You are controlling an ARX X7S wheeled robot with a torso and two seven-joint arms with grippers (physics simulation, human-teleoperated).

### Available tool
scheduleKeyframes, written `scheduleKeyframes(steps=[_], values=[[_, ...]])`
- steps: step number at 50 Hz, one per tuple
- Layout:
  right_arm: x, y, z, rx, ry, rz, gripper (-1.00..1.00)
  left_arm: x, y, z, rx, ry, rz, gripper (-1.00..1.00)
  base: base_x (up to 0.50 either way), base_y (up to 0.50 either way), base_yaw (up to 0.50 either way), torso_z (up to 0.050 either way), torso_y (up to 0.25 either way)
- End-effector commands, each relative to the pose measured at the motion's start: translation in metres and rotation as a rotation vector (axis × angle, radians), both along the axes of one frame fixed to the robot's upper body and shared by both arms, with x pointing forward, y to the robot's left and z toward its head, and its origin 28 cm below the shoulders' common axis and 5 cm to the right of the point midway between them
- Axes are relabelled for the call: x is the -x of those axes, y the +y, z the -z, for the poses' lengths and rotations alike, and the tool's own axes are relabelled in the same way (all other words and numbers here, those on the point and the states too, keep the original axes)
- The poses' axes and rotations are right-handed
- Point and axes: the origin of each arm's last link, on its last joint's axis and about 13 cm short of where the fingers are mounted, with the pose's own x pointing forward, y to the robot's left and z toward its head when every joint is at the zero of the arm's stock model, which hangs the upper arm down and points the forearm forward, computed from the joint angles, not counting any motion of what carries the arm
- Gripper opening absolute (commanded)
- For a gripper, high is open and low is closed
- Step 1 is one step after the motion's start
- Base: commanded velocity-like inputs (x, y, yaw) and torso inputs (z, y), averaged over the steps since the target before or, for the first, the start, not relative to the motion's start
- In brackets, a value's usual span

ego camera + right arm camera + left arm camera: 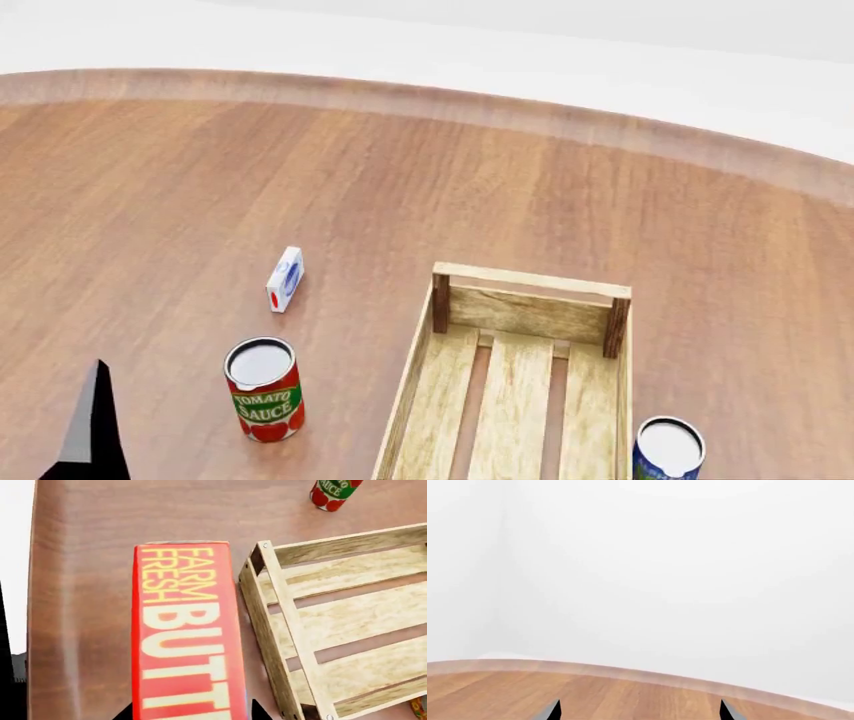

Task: Pick up the butter and put it in the tray.

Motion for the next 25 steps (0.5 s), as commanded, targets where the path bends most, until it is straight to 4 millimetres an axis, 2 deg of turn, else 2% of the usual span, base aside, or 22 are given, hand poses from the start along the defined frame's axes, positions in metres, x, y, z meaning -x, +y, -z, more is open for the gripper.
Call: scheduleKeyframes(steps=[1, 2, 3, 4, 5, 8, 12, 14, 18, 22, 25], values=[[0.007, 0.010, -0.063, -0.099, -0.116, -0.073, -1.00, 0.001, 0.000, -0.003, 0.009, -0.004, 0.004, 1.00, 0.00, 0.00, 0.00, 0.000, 0.000], [0.007, 0.016, -0.071, -0.179, -0.195, -0.086, -1.00, 0.001, 0.000, -0.003, 0.009, -0.004, 0.004, 1.00, 0.00, 0.00, 0.00, 0.000, 0.000], [0.013, 0.020, -0.062, -0.253, -0.131, -0.099, -1.00, 0.001, 0.000, -0.002, 0.010, 0.001, 0.003, 1.00, 0.00, 0.00, 0.00, 0.000, 0.000], [0.020, 0.015, -0.062, -0.228, -0.114, -0.111, -1.00, 0.000, 0.000, -0.002, 0.009, -0.001, 0.001, 1.00, 0.00, 0.00, 0.00, 0.000, 0.000], [0.020, 0.002, -0.070, -0.085, -0.214, -0.002, -1.00, 0.001, 0.001, -0.004, 0.012, -0.004, 0.001, 1.00, 0.00, 0.00, 0.00, 0.000, 0.000], [0.019, 0.004, -0.072, -0.082, -0.222, 0.001, -1.00, 0.001, 0.002, -0.004, 0.015, -0.007, 0.000, 1.00, 0.00, 0.00, 0.00, 0.000, 0.000], [0.013, 0.003, -0.072, -0.048, -0.207, 0.124, -1.00, 0.002, 0.002, -0.005, 0.016, -0.010, -0.002, 1.00, 0.00, 0.00, 0.00, 0.000, 0.000], [0.008, 0.005, -0.071, -0.081, -0.235, 0.148, -1.00, 0.002, 0.003, -0.007, 0.016, -0.016, -0.004, 1.00, 0.00, 0.00, 0.00, 0.000, 0.000], [0.004, 0.007, -0.067, -0.039, -0.266, 0.162, -1.00, 0.002, 0.003, -0.007, 0.017, -0.017, -0.008, 1.00, 0.00, 0.00, 0.00, 0.000, 0.000], [-0.007, 0.011, -0.065, 0.005, -0.302, 0.269, -1.00, 0.002, 0.004, -0.007, 0.017, -0.017, -0.009, 1.00, 0.00, 0.00, 0.00, 0.000, 0.000], [-0.016, 0.016, -0.063, -0.041, -0.308, 0.337, -1.00, 0.002, 0.004, -0.007, 0.016, -0.017, -0.010, 1.00, 0.00, 0.00, 0.00, 0.000, 0.000]])
